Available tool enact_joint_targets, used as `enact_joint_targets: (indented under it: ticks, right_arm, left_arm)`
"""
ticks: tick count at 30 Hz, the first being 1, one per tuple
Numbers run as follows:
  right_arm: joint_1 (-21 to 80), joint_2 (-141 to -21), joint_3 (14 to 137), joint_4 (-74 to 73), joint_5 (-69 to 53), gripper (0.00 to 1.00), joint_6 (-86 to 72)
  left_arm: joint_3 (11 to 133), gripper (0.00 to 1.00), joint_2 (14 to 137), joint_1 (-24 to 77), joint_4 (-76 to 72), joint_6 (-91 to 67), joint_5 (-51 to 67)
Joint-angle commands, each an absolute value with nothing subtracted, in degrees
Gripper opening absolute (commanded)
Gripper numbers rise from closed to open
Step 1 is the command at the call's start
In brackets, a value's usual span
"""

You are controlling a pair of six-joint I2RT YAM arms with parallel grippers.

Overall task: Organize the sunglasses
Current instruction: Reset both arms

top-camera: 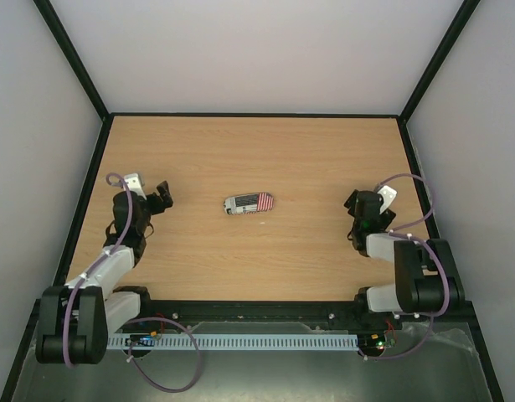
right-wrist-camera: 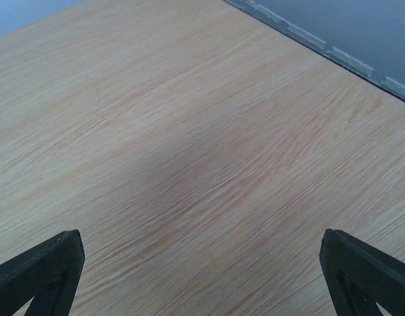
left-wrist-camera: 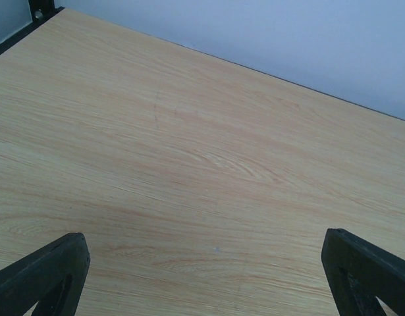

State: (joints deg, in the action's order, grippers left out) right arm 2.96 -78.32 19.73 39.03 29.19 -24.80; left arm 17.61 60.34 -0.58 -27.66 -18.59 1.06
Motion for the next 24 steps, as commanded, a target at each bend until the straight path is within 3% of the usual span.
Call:
enact_joint_targets:
  ticks: [1, 5, 13, 19, 24]
  right_arm:
    - [2.72, -78.64, 16.99, 53.22, 34.83, 0.99, -22.53]
    - [2.06, -82.37, 13.49, 66.37, 32.7, 0.99, -18.77]
    - [2.61, -83.9, 15.61, 64.45, 25.76, 0.99, -15.3]
    - [2.72, -84.19, 15.43, 65.37, 23.31, 0.99, -14.06]
    - [2.57, -85.72, 7.21, 81.88, 21.82, 0.99, -13.28]
  left_arm:
    - [18.69, 0.99, 62.06, -0.97, -31.95, -15.02, -1.45]
    - [18.67, 1.0, 62.53, -0.97, -33.04, -14.63, -1.45]
    - [17.04, 1.0, 61.99, -1.04, -36.85, -12.74, -3.59]
    - [13.4, 0.99, 66.07, -1.1, -48.46, -10.26, -7.57]
    - [13.05, 0.99, 76.36, -1.19, -60.72, -9.54, -8.53]
